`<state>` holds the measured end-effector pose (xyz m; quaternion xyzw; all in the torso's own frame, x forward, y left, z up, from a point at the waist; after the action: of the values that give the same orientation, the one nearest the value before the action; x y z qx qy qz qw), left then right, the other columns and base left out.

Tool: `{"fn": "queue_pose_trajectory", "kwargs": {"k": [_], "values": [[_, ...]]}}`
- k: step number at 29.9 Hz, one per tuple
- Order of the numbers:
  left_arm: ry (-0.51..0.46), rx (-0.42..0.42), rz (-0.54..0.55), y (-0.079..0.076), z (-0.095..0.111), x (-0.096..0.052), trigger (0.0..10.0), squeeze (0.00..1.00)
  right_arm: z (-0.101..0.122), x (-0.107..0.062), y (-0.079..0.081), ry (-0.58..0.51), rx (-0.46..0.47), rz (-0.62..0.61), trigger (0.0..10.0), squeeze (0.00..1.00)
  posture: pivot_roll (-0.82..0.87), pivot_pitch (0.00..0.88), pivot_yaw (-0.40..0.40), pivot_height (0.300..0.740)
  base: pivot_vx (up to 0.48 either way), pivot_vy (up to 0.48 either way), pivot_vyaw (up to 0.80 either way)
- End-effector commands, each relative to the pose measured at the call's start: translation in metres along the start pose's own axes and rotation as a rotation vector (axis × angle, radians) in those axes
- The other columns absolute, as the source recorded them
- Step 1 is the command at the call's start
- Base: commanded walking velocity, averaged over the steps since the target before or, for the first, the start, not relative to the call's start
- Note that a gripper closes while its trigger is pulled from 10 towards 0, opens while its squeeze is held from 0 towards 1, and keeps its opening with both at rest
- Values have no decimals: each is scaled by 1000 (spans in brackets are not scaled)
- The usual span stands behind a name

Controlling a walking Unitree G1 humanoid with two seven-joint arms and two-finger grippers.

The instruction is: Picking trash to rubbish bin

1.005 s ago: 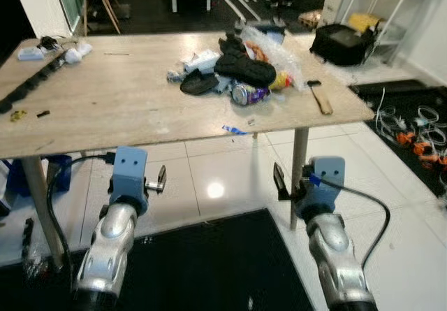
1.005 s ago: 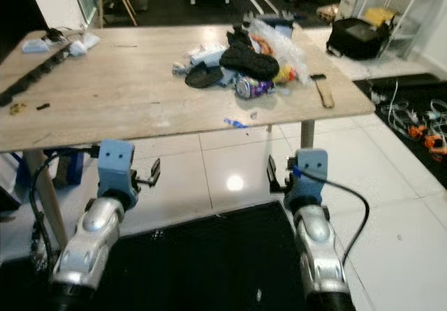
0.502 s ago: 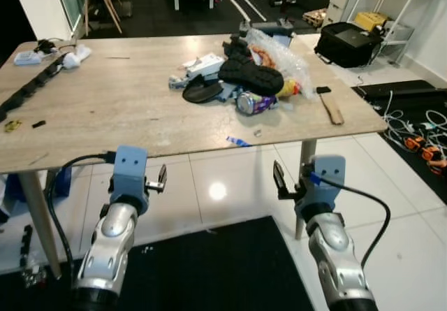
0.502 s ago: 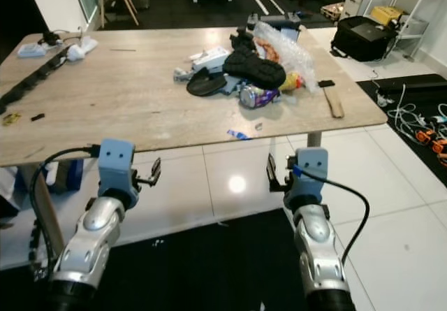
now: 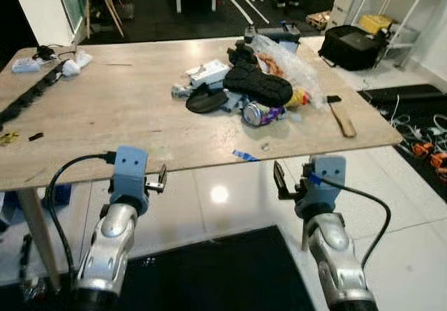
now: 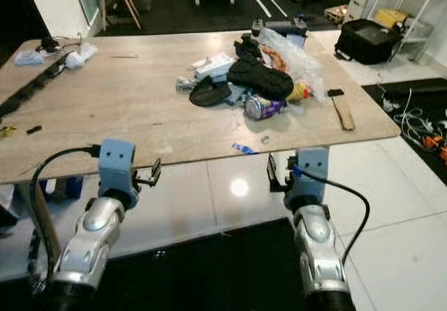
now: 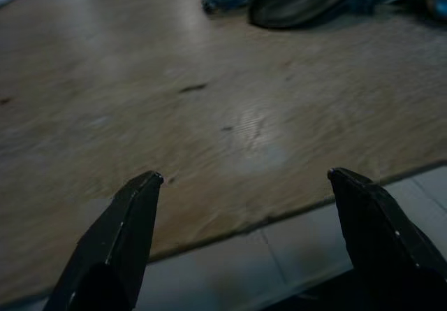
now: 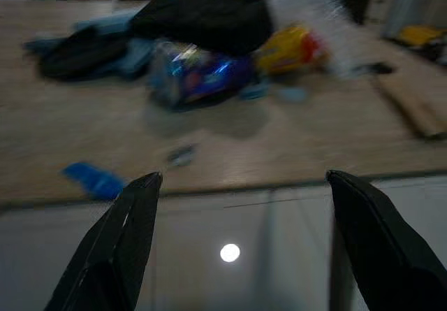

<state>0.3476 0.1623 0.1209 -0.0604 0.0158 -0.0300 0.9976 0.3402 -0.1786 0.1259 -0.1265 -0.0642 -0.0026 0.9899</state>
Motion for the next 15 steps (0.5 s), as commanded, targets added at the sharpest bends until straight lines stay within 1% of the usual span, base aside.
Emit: {"fn": "queue_pose_trajectory", "kwargs": {"k": [1, 7, 11, 15], "values": [[10, 12, 12, 6, -3, -3, 10000, 0, -1, -1, 3, 1, 11, 3, 10000, 0, -75, 89, -32, 740, 277, 0, 0], [11, 16, 11, 5, -3, -3, 10000, 0, 0, -1, 1, -1, 9, -5, 10000, 0, -76, 90, -32, 740, 276, 0, 0], [10, 14, 10, 5, -3, -3, 10000, 0, -2, 0, -5, 9, 19, -29, 10000, 0, -76, 90, -32, 740, 277, 0, 0], [10, 14, 9, 5, -3, -3, 10000, 0, -1, 0, -7, 8, 21, -36, 10000, 0, -78, 92, -32, 740, 279, 0, 0]]}}
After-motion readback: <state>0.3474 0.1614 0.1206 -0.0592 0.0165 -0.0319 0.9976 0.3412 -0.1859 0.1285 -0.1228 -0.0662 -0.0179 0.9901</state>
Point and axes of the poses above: a point about 5 cm out from each wrist's last joint towards the gripper, its own x axis pointing out of the wrist towards the gripper, its own z axis along the axis of the wrist's last joint, y = z × x, the point moved 4 cm from there along x, pointing out of the wrist towards the gripper, and after that the axes turned 14 degrees about -x, right-handed, at the moved point
